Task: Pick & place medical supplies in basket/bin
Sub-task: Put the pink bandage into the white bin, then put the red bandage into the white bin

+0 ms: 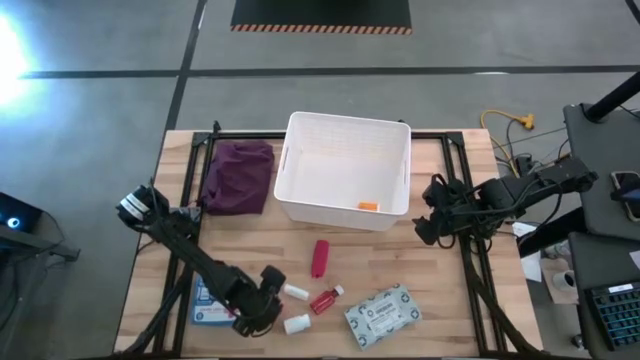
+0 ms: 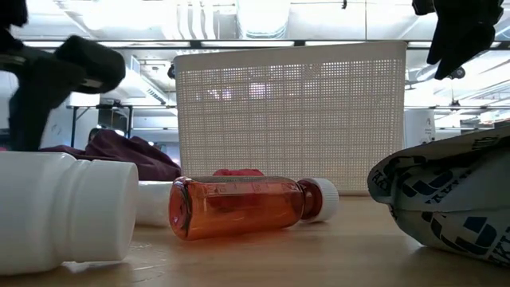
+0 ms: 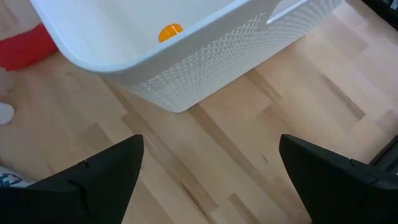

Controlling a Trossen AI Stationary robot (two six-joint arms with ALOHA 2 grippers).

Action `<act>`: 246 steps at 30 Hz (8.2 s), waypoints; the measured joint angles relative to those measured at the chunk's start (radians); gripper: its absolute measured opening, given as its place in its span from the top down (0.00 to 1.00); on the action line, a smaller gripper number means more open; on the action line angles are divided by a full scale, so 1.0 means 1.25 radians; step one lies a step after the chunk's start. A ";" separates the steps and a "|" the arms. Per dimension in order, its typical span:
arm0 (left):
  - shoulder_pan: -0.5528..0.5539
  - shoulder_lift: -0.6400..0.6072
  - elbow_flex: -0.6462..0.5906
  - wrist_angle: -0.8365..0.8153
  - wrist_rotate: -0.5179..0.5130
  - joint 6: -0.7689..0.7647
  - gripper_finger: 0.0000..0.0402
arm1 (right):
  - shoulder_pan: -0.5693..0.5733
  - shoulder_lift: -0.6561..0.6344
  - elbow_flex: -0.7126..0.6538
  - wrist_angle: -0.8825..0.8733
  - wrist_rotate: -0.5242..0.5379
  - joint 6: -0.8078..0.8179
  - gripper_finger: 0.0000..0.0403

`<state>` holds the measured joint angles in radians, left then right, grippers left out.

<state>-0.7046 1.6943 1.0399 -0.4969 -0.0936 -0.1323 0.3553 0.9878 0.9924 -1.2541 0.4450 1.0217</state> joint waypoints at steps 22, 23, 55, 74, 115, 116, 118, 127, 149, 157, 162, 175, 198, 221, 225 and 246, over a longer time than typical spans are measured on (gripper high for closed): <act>0.026 0.002 -0.041 0.033 0.007 -0.123 0.55 | 0.000 -0.001 0.000 -0.018 0.003 -0.040 0.09; 0.025 0.002 -0.037 0.035 0.008 -0.130 0.56 | 0.000 -0.001 0.000 -0.018 0.003 -0.041 0.09; 0.009 -0.016 -0.014 -0.144 0.073 -0.473 0.32 | 0.000 -0.002 0.000 -0.017 0.022 -0.046 0.09; 0.013 0.009 0.133 -0.172 -0.014 0.025 0.32 | 0.000 -0.003 0.000 -0.016 0.037 -0.129 0.09; 0.062 0.020 -0.026 0.068 0.026 0.254 0.60 | 0.000 -0.004 0.000 -0.020 0.035 -0.030 0.09; 0.062 0.020 -0.012 0.064 0.016 0.234 0.60 | 0.000 -0.004 0.000 -0.020 0.035 -0.030 0.09; 0.062 0.019 0.021 0.040 -0.011 0.200 0.60 | 0.000 -0.004 0.000 -0.022 0.035 -0.030 0.09; 0.062 -0.007 0.154 -0.296 -0.032 -0.083 0.61 | 0.000 -0.004 0.000 -0.022 0.041 -0.068 0.09; 0.560 -0.231 0.389 -0.055 -0.201 -0.131 0.62 | -0.001 -0.016 0.000 0.046 0.044 -0.164 0.09; 0.789 -0.026 0.481 -0.064 0.019 -0.090 0.62 | 0.000 -0.016 0.000 0.057 0.044 -0.147 0.09; 0.800 0.073 0.575 -0.163 0.038 -0.078 0.60 | 0.000 -0.016 0.000 0.057 0.044 -0.167 0.09; 0.801 0.126 0.712 -0.330 -0.045 -0.069 0.34 | -0.016 -0.015 0.000 0.096 0.058 -0.172 0.09; 0.518 -0.080 0.555 -0.475 -0.110 -0.392 0.35 | -0.083 -0.003 -0.028 0.223 -0.012 -0.298 0.09; 0.164 -0.126 -0.016 0.266 -0.282 -0.696 0.35 | -0.018 0.180 -0.067 0.387 -0.261 -0.303 0.09; 0.165 -0.126 -0.079 0.349 -0.280 -0.697 0.35 | 0.016 0.236 -0.067 0.403 -0.297 -0.241 0.09; 0.189 -0.075 -0.109 0.327 -0.284 -0.864 0.35 | 0.051 0.511 0.159 0.523 -0.284 -0.063 0.09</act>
<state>-0.4689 1.6003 0.9038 -0.0877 -0.4482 -1.2124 0.4185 1.6263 1.1906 -0.6006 0.0895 0.9432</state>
